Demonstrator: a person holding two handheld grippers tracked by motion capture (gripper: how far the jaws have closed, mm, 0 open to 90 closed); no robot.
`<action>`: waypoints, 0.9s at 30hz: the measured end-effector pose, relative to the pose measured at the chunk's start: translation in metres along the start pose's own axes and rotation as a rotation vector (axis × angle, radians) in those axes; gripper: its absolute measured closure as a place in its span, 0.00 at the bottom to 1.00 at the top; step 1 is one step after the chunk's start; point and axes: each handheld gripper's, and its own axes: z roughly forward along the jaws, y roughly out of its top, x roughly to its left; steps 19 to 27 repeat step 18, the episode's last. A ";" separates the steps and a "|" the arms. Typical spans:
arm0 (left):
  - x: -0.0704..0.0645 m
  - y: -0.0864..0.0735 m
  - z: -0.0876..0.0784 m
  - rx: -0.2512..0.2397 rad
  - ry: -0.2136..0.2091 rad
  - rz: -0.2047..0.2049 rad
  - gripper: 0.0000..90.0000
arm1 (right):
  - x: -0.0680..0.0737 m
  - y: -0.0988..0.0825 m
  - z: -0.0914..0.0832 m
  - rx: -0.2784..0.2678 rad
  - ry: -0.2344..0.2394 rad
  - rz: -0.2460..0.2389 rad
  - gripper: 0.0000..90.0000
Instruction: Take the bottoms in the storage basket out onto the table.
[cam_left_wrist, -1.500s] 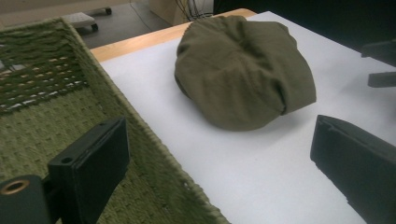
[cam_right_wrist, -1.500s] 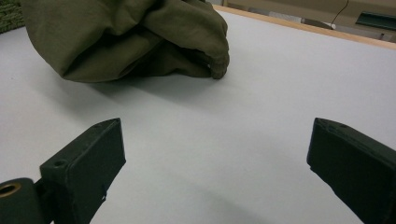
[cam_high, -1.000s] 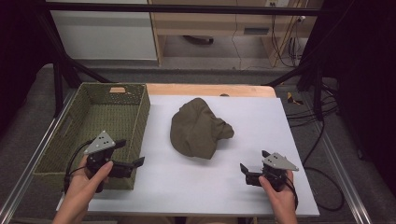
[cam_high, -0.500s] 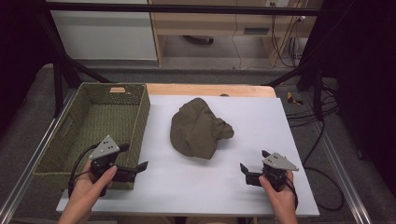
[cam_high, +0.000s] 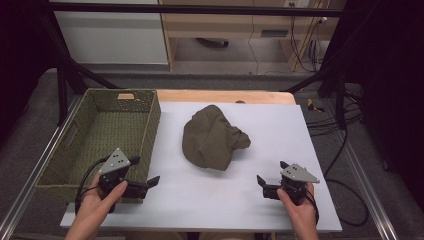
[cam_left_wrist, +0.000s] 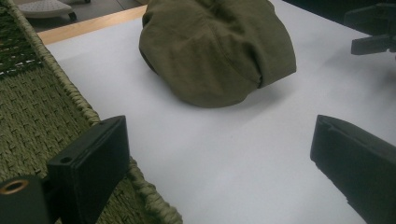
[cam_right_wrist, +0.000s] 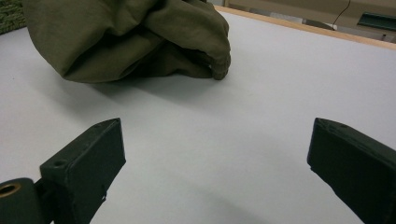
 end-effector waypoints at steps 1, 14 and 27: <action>0.000 0.000 0.000 0.001 0.000 0.004 0.05 | 0.000 0.000 0.000 0.000 0.000 0.000 0.05; 0.010 -0.004 -0.002 0.001 0.041 -0.018 0.05 | 0.001 -0.001 0.002 0.002 0.004 0.002 0.05; 0.012 -0.005 -0.003 -0.002 0.046 -0.023 0.05 | 0.001 -0.001 0.003 0.003 0.001 0.000 0.05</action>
